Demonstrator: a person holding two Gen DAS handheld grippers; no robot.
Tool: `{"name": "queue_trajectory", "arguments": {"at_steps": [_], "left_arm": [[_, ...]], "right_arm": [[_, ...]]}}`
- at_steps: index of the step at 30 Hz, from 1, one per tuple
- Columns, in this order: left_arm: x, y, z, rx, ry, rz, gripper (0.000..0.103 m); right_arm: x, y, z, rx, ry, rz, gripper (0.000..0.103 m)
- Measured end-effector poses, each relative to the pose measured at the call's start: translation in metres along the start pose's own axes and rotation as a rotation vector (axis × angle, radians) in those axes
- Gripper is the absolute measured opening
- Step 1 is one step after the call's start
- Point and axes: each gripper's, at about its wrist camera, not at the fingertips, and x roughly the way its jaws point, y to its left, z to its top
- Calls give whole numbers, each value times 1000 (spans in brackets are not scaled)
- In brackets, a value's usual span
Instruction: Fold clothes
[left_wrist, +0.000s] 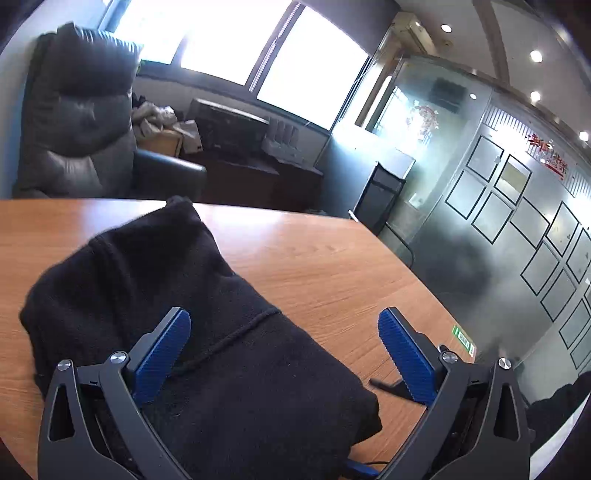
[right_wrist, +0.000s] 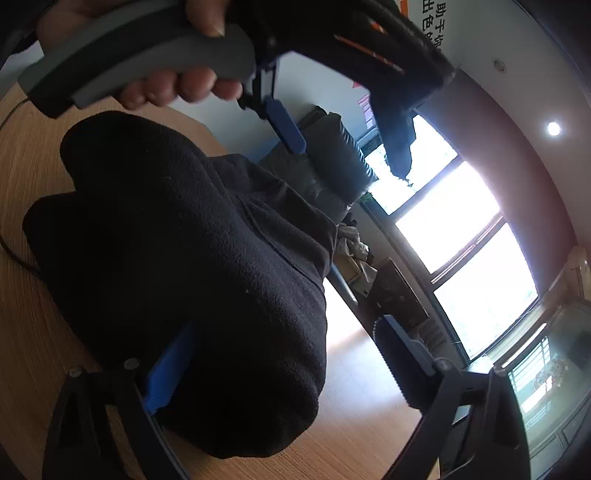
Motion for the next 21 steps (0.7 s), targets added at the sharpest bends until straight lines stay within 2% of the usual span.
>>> {"name": "queue_trajectory", "arguments": {"at_steps": [1,2,3,4,6,11,13,15,16,17,21], "left_arm": [[13,4,-2,-9,30,-11,103],[22,5,-7,-3,50,-8,103],[28,7,-14,6,69,2,103],[31,9,-22,11,86,2,103],[28,13,-31,2,86,-7,103],[18,15,-37,56,78,-22,103],[13,17,-39,70,77,-26,102],[10,17,-41,85,75,-33,102],[9,17,-41,89,75,-35,102],[9,16,-41,93,76,-36,102],[9,18,-39,103,83,-39,102]], "right_arm": [[3,0,-2,-1,13,33,54],[5,2,-4,2,29,74,38],[6,5,-7,7,41,107,35],[6,8,-11,11,50,137,28],[3,8,-17,22,59,192,23],[-12,2,-23,20,4,327,20],[-19,-4,-21,6,-27,329,18],[-20,-19,-19,43,-46,293,27],[-20,-27,-18,66,-55,273,48],[-16,-31,-18,73,-49,261,65],[18,3,-28,-60,69,290,68]]}}
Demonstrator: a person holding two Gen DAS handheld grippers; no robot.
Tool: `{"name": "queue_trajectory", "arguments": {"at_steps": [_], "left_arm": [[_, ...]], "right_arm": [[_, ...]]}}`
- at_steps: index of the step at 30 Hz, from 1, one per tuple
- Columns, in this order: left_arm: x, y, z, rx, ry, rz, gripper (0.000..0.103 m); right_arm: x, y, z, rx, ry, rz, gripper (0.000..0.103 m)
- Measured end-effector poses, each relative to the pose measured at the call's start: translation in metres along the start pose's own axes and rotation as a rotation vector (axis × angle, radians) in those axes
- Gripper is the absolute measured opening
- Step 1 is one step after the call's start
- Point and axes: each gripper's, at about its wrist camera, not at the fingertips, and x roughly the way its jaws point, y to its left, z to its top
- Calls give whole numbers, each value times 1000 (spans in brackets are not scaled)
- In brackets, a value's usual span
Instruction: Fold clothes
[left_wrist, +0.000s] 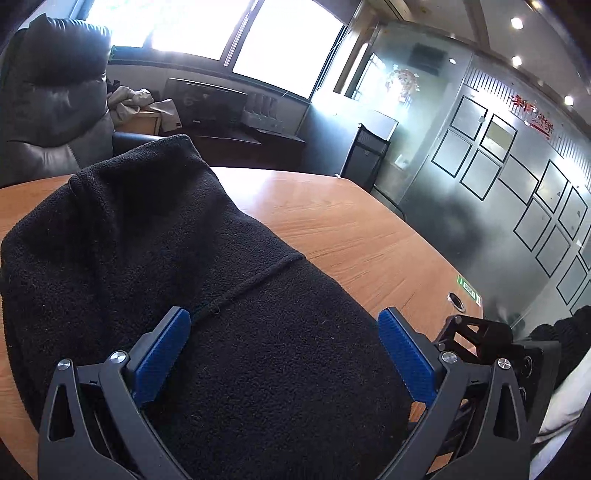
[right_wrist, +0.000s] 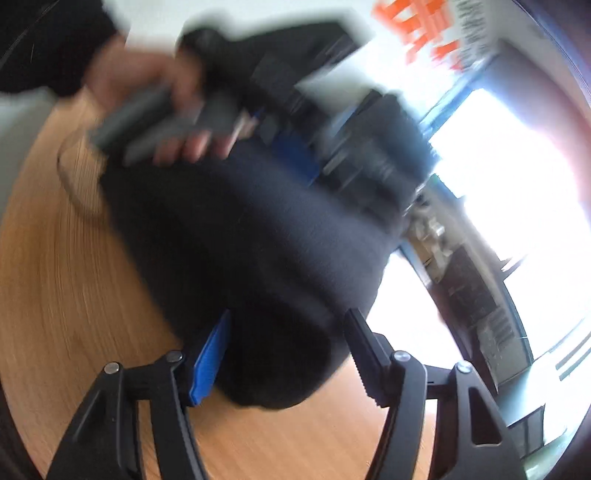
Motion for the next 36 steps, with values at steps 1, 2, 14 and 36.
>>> {"name": "queue_trajectory", "arguments": {"at_steps": [1,2,14,36], "left_arm": [[0,0,-1,10,1,-1,102],[-1,-2,-2,18,-2,2,102],[-7,5,0,61,17,-17,102],[-31,-17,-35,221,59,10,102]], "right_arm": [[1,2,-1,5,6,0,67],[0,1,-2,24,3,-1,59],[-16,-22,4,199,-118,41,23],[-21,-129,7,671,-243,425,103]]}}
